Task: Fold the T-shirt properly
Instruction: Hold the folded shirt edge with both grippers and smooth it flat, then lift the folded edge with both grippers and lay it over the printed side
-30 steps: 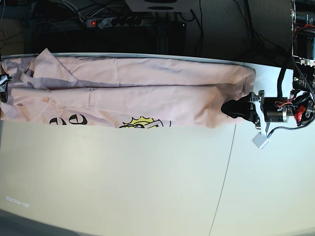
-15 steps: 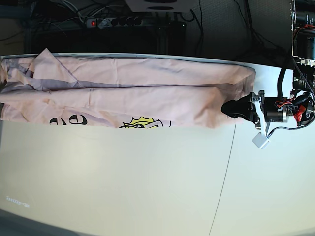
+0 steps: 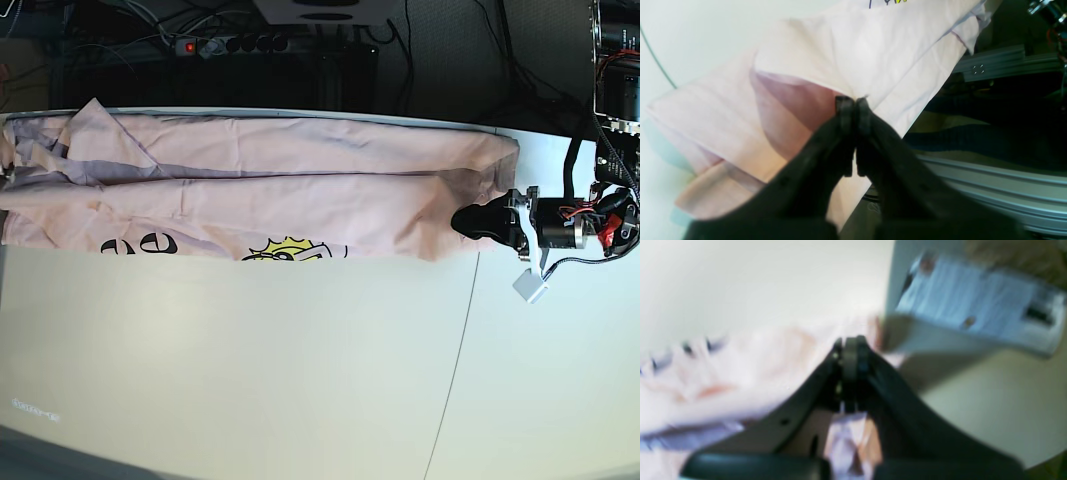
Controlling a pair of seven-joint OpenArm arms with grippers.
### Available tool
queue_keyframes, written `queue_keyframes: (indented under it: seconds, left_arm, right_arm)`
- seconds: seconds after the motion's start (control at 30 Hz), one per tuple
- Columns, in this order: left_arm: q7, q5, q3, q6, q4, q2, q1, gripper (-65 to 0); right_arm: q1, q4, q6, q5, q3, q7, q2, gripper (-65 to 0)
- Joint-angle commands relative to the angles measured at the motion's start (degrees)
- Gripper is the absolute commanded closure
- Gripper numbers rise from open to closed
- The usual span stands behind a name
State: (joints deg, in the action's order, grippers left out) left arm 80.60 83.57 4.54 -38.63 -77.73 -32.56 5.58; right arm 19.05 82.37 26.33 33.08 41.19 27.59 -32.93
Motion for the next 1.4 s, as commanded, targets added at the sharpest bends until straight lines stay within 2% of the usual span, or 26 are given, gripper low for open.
queue_keyframes:
  seconds: [0.0,0.13,0.33,0.47,0.57,0.7,0.83,1.03,1.37]
  left_arm:
    - [-0.60,1.43,-0.50,-1.37,-0.92,-0.94,1.07,0.0]
    - [-0.60,1.43,-0.50,-1.37,-0.90,-0.96,1.05,0.0]
    - [-0.60,1.43,-0.50,-1.37,-0.90,-0.96,1.05,0.0]
    - [-0.60,1.43,-0.50,-1.37,-0.90,-0.94,1.07,0.0]
    - [-0.60,1.43,-1.97,-1.37,-0.90,-0.94,1.09,0.0]
    - [-0.60,1.43,-8.50,-1.37,-0.96,-0.92,1.25,0.0]
    - [-0.60,1.43,-13.18,-1.37,-0.96,-0.96,1.22,0.0]
    - [-0.60,1.43,-13.11,-1.37,-0.96,-0.66,0.55,0.0]
    - [-0.60,1.43,-13.14,-1.37,-0.96,-0.81,-2.51,0.0]
  right_arm:
    - [-0.44,-0.24,3.89,-1.57,-0.63,-3.45,-1.14,0.0]
    - [-0.90,-6.38,3.67,-9.66,-6.14,-12.04,-1.05,0.0]
    - [-6.05,-19.17,3.61,-11.67,-10.97,-12.39,-1.01,0.0]
    - [-7.28,-20.09,3.50,-10.64,-10.86,-12.87,-1.46,0.0]
    - [-7.23,-16.57,3.52,-8.22,-9.53,-11.87,-1.62,0.0]
    - [-7.23,-10.64,3.56,-3.43,-7.89,-8.11,-1.49,0.0]
    - [-7.23,-5.53,3.58,-2.84,-7.89,-6.75,-1.46,0.0]
    - [-7.08,-0.87,3.65,0.02,-7.89,-1.60,-0.96,0.0]
    - [-6.80,-0.90,3.67,-0.07,-7.89,-1.66,-0.35,0.0]
